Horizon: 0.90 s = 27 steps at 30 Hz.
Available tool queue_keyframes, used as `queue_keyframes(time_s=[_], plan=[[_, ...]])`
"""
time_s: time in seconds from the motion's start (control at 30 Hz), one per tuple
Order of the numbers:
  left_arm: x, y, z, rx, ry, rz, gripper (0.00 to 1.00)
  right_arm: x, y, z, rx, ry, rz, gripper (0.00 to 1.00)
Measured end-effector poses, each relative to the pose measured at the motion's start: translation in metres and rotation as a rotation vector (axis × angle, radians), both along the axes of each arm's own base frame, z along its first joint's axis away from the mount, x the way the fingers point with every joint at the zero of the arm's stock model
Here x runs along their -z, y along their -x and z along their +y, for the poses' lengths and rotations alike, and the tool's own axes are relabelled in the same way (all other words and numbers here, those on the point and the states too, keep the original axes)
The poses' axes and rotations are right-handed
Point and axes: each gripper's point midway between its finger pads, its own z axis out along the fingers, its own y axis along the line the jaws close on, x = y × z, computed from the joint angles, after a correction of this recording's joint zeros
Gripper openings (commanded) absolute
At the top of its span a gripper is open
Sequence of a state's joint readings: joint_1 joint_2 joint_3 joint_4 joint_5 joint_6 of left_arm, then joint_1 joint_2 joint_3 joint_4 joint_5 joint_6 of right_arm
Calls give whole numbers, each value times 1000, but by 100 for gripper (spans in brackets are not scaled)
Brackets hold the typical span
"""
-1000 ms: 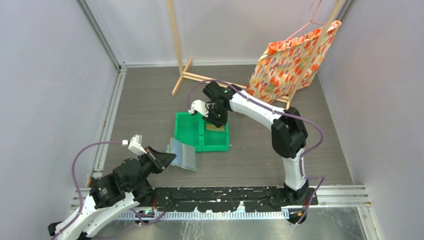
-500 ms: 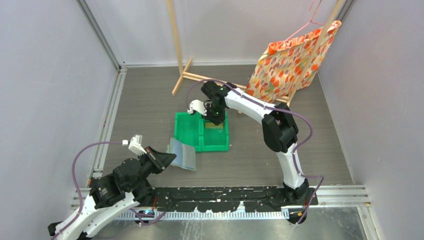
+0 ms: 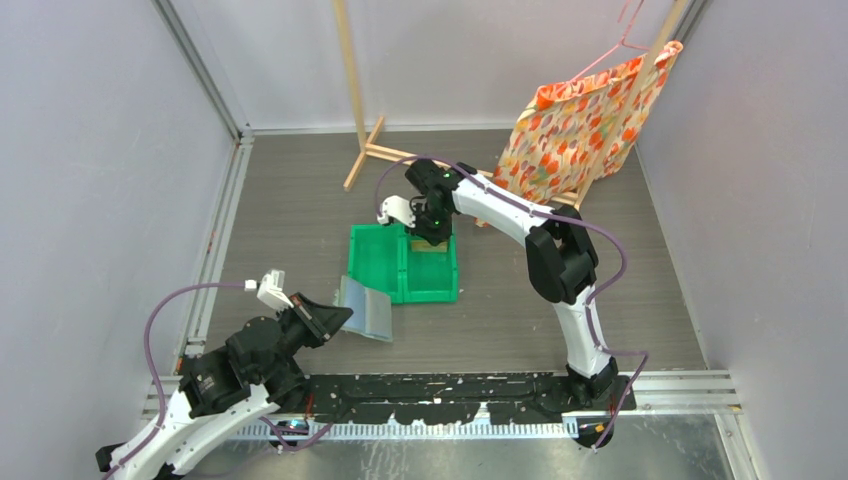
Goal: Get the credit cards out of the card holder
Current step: Place the credit card in the storage box.
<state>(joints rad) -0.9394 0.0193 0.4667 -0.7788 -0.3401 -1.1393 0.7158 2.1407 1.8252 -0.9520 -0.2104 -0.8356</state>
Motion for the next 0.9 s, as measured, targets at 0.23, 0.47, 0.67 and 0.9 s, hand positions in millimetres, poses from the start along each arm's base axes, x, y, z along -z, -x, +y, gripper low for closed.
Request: queue_keyframes(time_s=[0.23, 0.47, 0.67, 0.9], plan=[[0, 0, 0, 0, 1, -1, 1, -1, -5, 4, 5, -15, -18, 25], [-1, 0, 0, 1, 3, -2, 1, -2, -8, 6, 10, -27, -30, 28], [-1, 0, -1, 4, 4, -1, 1, -1, -13, 10, 28, -42, -49, 29], [-1, 1, -2, 10, 5, 1, 1, 16, -17, 5, 51, -26, -76, 29]])
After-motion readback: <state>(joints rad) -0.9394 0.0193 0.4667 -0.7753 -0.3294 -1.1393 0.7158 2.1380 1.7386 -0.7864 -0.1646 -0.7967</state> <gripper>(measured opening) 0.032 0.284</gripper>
